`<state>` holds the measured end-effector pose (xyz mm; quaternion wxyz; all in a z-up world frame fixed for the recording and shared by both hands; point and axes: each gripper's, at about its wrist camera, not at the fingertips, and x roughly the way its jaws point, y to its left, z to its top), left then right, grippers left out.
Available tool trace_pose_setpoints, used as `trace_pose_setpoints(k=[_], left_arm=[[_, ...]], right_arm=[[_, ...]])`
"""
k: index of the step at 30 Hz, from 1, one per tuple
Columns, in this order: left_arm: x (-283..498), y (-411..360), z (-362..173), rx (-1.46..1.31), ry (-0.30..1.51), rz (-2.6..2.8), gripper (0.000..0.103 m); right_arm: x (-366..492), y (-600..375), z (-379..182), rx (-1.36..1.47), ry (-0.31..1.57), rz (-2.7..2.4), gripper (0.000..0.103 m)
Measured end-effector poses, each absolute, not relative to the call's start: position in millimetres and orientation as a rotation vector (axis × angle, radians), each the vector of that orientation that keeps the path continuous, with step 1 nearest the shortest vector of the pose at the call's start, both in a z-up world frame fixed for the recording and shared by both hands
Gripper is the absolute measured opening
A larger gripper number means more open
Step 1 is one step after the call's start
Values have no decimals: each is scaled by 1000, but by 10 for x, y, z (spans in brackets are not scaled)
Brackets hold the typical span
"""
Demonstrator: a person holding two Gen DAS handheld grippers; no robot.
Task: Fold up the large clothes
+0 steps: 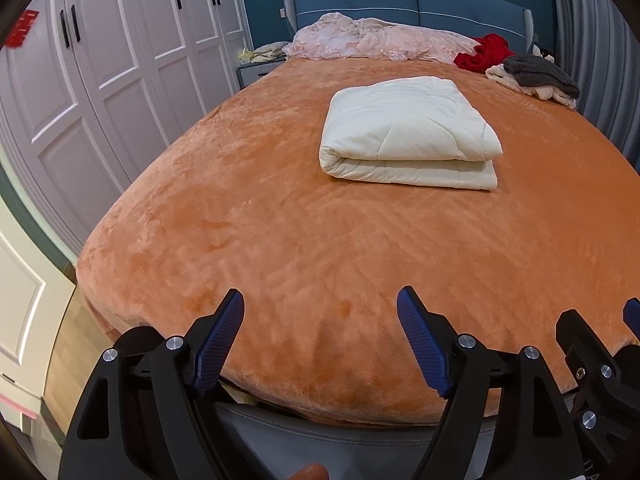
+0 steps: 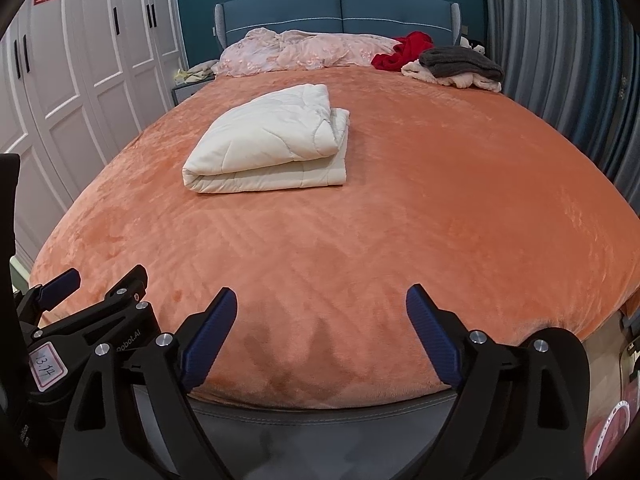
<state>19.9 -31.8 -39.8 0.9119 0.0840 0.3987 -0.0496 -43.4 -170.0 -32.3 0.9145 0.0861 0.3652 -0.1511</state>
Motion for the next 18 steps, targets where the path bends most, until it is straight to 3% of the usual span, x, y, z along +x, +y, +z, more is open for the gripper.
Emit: trace_pose_setpoints(k=[18], left_arm=[[210,-294,-430,162,825,-101,76]], right_arm=[[-429,-1686,-324,182,748,-310,84]])
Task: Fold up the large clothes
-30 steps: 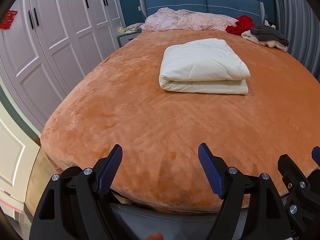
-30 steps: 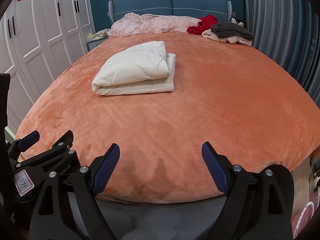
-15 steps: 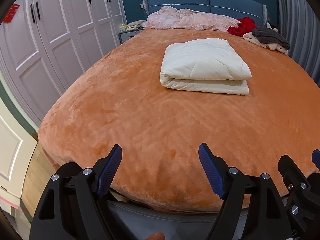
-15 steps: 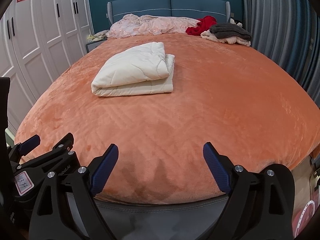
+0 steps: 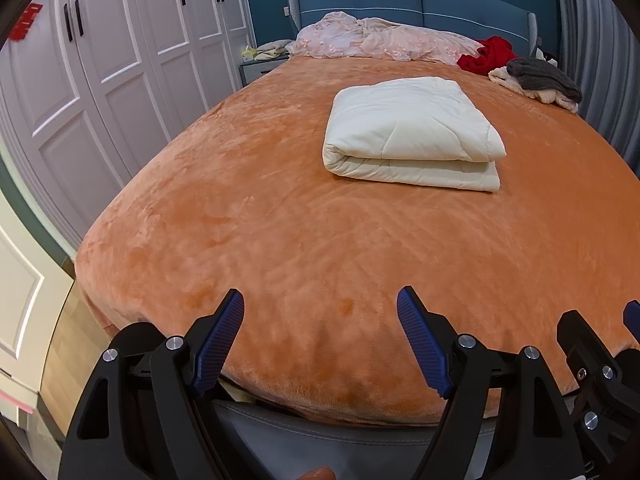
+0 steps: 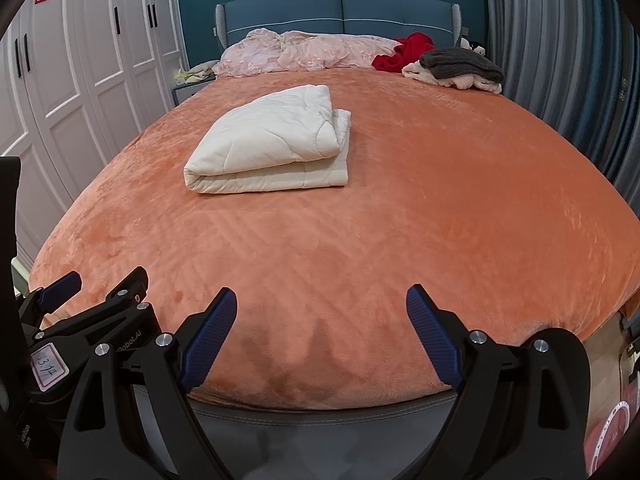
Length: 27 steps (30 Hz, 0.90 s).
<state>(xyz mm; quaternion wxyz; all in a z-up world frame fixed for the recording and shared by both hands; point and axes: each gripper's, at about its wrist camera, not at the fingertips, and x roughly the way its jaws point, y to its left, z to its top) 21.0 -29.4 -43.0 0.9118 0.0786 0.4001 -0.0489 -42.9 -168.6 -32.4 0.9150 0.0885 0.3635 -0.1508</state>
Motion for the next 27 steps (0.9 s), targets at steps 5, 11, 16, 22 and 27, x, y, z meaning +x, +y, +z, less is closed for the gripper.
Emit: trace_pose_setpoints(k=[5,11,16,22,27], left_arm=[[182,-321,-429,156,822,-96,76],[162,-337,-421,153,820,-98,76],[166,-331,-420,152,820,-97,76],[172,-327,-412,127,837,-103,76],[164,-339,-401,132,830,-101,76]], right_arm=[[-425,-1688,-319,184,748,-312,84],[-421,-1685,-323,188,747,-314,84],[-420,-1687,-323,187,746,-314,84],[-415,-1686,-323,190,746,-313,84],[-417,-1681,-324,190,747,-313,84]])
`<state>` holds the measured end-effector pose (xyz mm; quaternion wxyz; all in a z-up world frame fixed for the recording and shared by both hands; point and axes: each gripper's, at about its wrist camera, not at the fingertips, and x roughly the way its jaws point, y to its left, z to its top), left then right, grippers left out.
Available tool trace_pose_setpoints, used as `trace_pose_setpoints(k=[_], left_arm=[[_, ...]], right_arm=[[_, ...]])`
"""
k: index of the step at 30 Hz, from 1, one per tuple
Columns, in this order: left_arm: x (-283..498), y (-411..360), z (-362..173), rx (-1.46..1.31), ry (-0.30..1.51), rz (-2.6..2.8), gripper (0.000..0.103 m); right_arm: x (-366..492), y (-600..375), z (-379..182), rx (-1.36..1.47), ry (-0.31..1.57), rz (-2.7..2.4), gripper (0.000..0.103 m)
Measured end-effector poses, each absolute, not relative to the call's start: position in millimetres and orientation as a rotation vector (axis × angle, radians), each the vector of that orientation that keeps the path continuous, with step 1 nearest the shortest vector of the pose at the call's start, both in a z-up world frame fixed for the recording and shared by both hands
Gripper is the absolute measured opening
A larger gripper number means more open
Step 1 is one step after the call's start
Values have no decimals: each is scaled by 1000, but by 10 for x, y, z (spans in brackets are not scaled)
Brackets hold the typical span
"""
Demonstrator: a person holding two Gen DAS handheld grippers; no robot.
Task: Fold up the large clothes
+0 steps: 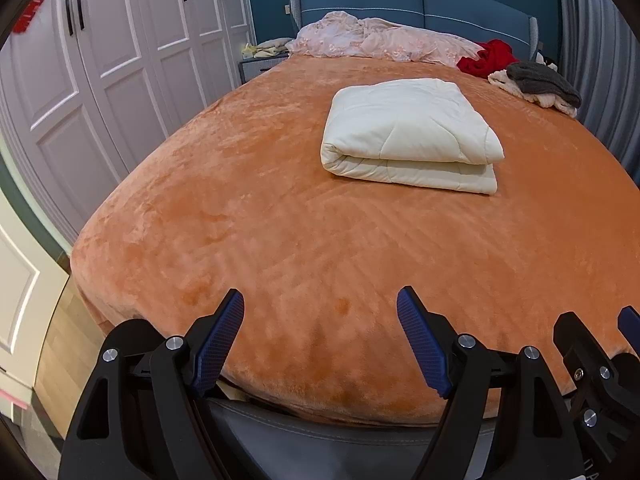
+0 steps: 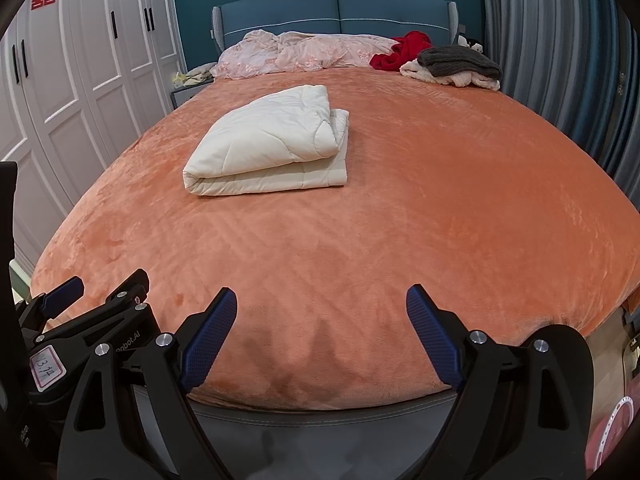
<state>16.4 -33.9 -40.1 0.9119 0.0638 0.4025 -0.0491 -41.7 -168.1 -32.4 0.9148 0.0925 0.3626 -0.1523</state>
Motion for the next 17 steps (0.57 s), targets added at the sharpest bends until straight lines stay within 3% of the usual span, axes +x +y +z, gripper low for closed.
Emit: trace_pose_setpoints(k=[17], left_arm=[[180,-372,-397,155,826,-98,75]], right_arm=[[-398,-1637,-321,182,748,-324,84]])
